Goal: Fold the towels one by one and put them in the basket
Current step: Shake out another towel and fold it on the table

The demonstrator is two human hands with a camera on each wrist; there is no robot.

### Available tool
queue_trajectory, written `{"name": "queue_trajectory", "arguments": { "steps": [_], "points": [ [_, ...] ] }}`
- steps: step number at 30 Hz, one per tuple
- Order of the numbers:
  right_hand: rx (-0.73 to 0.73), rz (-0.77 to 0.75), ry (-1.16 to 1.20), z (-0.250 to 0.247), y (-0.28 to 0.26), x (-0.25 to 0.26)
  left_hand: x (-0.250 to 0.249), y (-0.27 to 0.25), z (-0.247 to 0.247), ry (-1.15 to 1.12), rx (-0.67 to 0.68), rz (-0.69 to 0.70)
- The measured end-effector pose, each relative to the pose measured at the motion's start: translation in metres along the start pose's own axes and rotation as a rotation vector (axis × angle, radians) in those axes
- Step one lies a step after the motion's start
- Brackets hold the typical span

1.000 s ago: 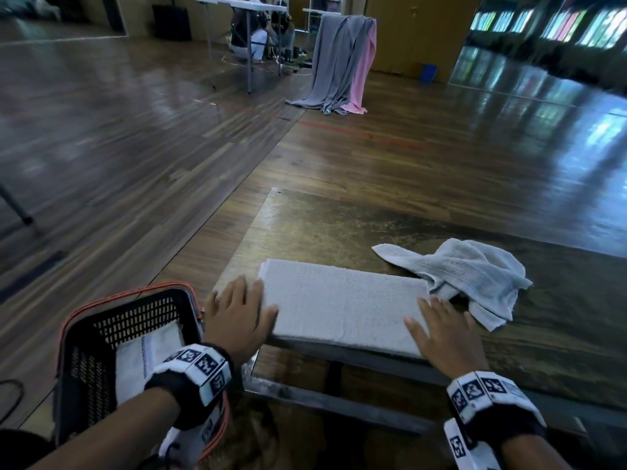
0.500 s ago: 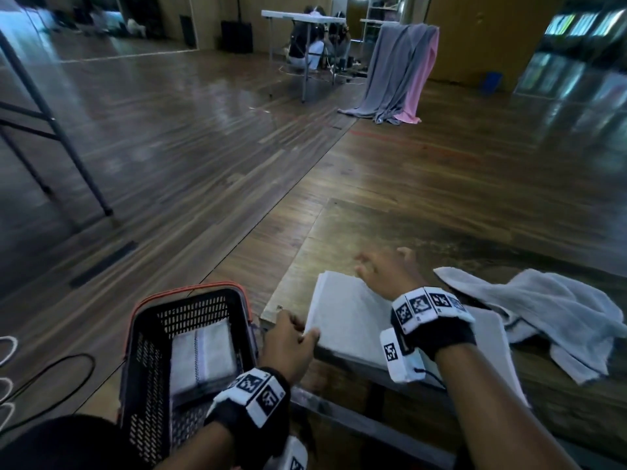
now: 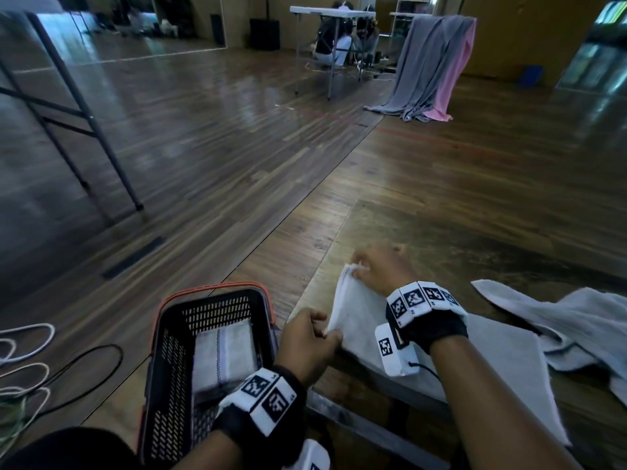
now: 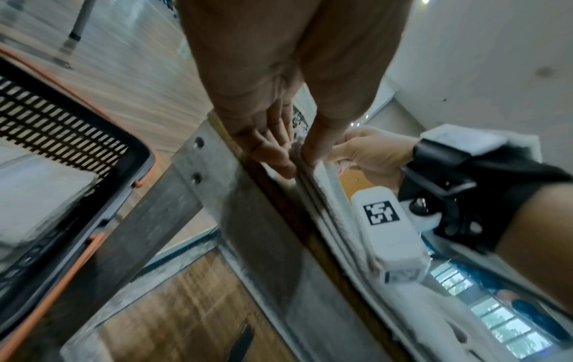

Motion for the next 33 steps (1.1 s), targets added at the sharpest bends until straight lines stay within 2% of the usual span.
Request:
{"name": "queue_trajectory", "arguments": {
  "steps": [4,6,10,13,16,20,23,26,33],
  "points": [
    [-0.505,0.049,0.372,-0.035,-0.005,-0.002,-0.031,0.018,-0.022,-0.054,-0.255,0.169],
    [-0.579,0.084,0.563,-0.052,-0.013,-0.012,-0.047,0.022,-0.031,-0.124,-0.327,0.292],
    [-0.382,0.118,0.897,-0.068,-0.038,-0.047,-0.062,0.008,-0.024,-0.071,-0.261,0.529],
    [-0.239,0.155,0.995,-0.066,-0.053,-0.075,-0.057,-0.006,0.001,-0.028,-0.137,0.626],
    [-0.161,0.307,0.944,-0.054,-0.063,-0.100,-0.048,-0.019,0.029,0.110,0.027,0.729],
    [-0.025,0.426,0.795,-0.030,-0.075,-0.125,-0.042,-0.031,0.057,0.532,0.158,0.917],
    [-0.008,0.427,0.713,-0.019,-0.084,-0.128,-0.044,-0.034,0.066,0.782,0.191,0.991],
    [0.002,0.402,0.700,-0.016,-0.091,-0.125,-0.040,-0.030,0.065,0.915,0.228,0.986],
    [-0.105,0.404,0.613,-0.015,-0.099,-0.116,-0.048,-0.035,0.057,0.997,0.256,1.077]
  ]
}}
Point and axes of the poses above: each hand's wrist, its own y-axis towards the middle knuckle, its own z-axis out of the palm, x = y × z, the point moved 1 cm from there along y, towards the middle knuckle, and after that the axes turned 7 degrees about -x, right-handed, at the moved point
